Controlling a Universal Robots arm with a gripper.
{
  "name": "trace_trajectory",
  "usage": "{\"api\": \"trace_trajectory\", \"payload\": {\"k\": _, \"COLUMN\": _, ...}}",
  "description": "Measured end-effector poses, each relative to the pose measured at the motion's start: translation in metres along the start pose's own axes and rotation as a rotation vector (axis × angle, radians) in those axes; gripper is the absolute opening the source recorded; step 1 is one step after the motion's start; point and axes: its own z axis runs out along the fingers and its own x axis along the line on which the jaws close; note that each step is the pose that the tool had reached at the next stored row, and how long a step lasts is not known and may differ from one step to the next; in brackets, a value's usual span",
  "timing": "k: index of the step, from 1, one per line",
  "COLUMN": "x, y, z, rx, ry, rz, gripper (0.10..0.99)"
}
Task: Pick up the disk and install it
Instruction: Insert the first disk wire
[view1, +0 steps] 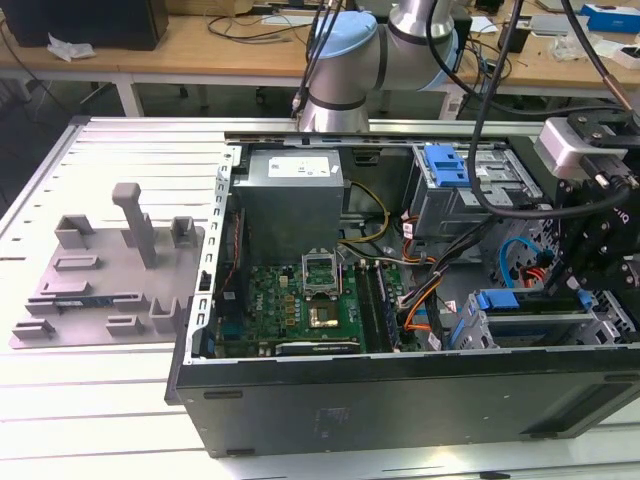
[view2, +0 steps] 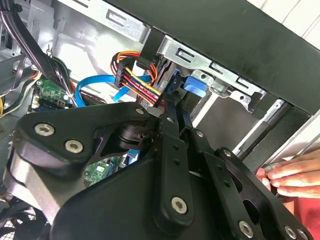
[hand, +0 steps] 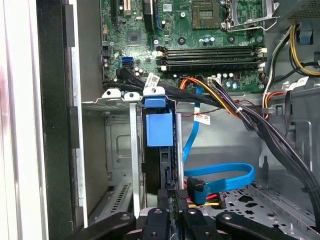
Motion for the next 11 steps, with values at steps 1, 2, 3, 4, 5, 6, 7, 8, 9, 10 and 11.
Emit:
{"api": "trace_trajectory", "payload": {"k": 1, "x": 0.0000, "y": 0.0000, "z": -0.0002, "rx": 0.000, "ry": -0.0005, "rz": 0.000, "gripper": 0.169}}
{"api": "trace_trajectory", "payload": {"k": 2, "x": 0.0000, "y": 0.0000, "z": -0.0006, "rx": 0.000, "ry": -0.0010, "rz": 0.000, "gripper": 0.176}}
{"api": "trace_trajectory", "payload": {"k": 3, "x": 0.0000, "y": 0.0000, "z": -0.0024, "rx": 0.000, "ry": -0.0005, "rz": 0.000, "gripper": 0.176}}
{"api": "trace_trajectory", "payload": {"k": 4, "x": 0.0000, "y": 0.0000, "z": -0.0036, "rx": 0.000, "ry": -0.0002, "rz": 0.000, "gripper": 0.235}}
{"api": "trace_trajectory", "payload": {"k": 5, "x": 0.0000, "y": 0.0000, "z": -0.0057, "rx": 0.000, "ry": -0.0004, "rz": 0.000, "gripper": 0.302}}
{"api": "trace_trajectory", "payload": {"k": 6, "x": 0.0001, "y": 0.0000, "z": -0.0076, "rx": 0.000, "ry": -0.0002, "rz": 0.000, "gripper": 0.302}}
{"api": "trace_trajectory", "payload": {"k": 7, "x": 0.0001, "y": 0.0000, "z": -0.0102, "rx": 0.000, "ry": -0.0003, "rz": 0.000, "gripper": 0.302}}
{"api": "trace_trajectory", "payload": {"k": 8, "x": 0.0001, "y": 0.0000, "z": -0.0138, "rx": 0.000, "ry": -0.0003, "rz": 0.000, "gripper": 0.302}}
{"api": "trace_trajectory", "payload": {"k": 9, "x": 0.0002, "y": 0.0000, "z": -0.0167, "rx": 0.000, "ry": -0.0004, "rz": 0.000, "gripper": 0.302}}
{"api": "trace_trajectory", "payload": {"k": 10, "x": 0.0002, "y": 0.0000, "z": -0.0202, "rx": 0.000, "ry": -0.0004, "rz": 0.000, "gripper": 0.302}}
{"api": "trace_trajectory", "payload": {"k": 11, "x": 0.0003, "y": 0.0000, "z": -0.0235, "rx": 0.000, "ry": -0.0002, "rz": 0.000, "gripper": 0.302}}
